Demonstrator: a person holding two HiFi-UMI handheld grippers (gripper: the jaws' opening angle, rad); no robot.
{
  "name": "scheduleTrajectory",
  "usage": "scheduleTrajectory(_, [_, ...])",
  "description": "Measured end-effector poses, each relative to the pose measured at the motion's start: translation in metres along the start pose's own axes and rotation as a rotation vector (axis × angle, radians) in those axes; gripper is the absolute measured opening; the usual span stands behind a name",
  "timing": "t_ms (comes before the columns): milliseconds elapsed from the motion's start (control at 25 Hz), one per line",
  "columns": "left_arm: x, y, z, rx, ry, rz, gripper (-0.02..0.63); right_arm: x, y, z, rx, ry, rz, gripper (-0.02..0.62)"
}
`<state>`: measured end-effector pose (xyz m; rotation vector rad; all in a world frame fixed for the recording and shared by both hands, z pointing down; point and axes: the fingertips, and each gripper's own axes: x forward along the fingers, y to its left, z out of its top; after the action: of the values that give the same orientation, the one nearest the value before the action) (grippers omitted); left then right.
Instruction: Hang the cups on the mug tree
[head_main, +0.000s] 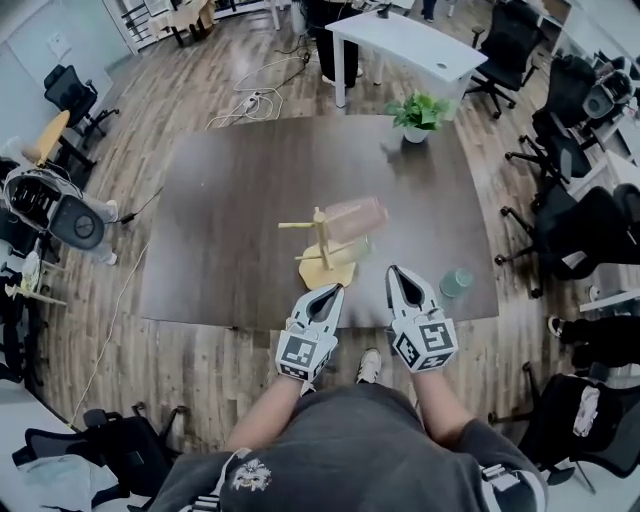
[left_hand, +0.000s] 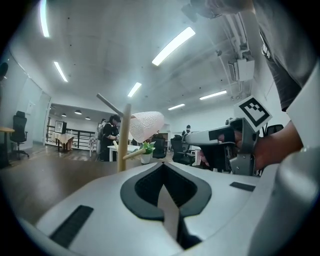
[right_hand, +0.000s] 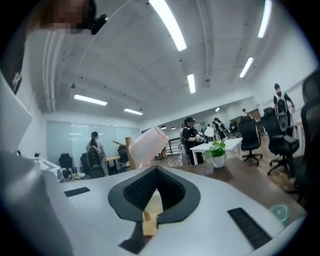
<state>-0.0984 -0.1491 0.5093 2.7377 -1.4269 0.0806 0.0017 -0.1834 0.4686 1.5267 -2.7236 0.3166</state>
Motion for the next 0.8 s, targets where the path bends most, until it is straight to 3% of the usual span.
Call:
scheduleTrajectory(120, [0.003,-0.006,0.001,-0.004,-0.01,-0.019,0.006,-0.007,0.015,-0.004,-0.222,0.004,-0.007,0.025])
scheduleTrajectory(320, [0.007,-0.015,0.005,0.028,-0.01,-0.039,0.006,-0.012,0.024,-0.013,-0.327,0.019,-0.011,0.026])
scheduleTrajectory(440, [0.009,-0.026,0.004,0.071,-0.008,-0.077,0.006,-0.013,0.032,-0.016,-0.45,0.031,-0.02,0.026])
scheduleTrajectory(800, [0.029,-0.056,0.006,0.089,-0.018,-0.148,0.006,-0.034,-0.007,-0.022,-0.38,0.041,-0.101,0.026])
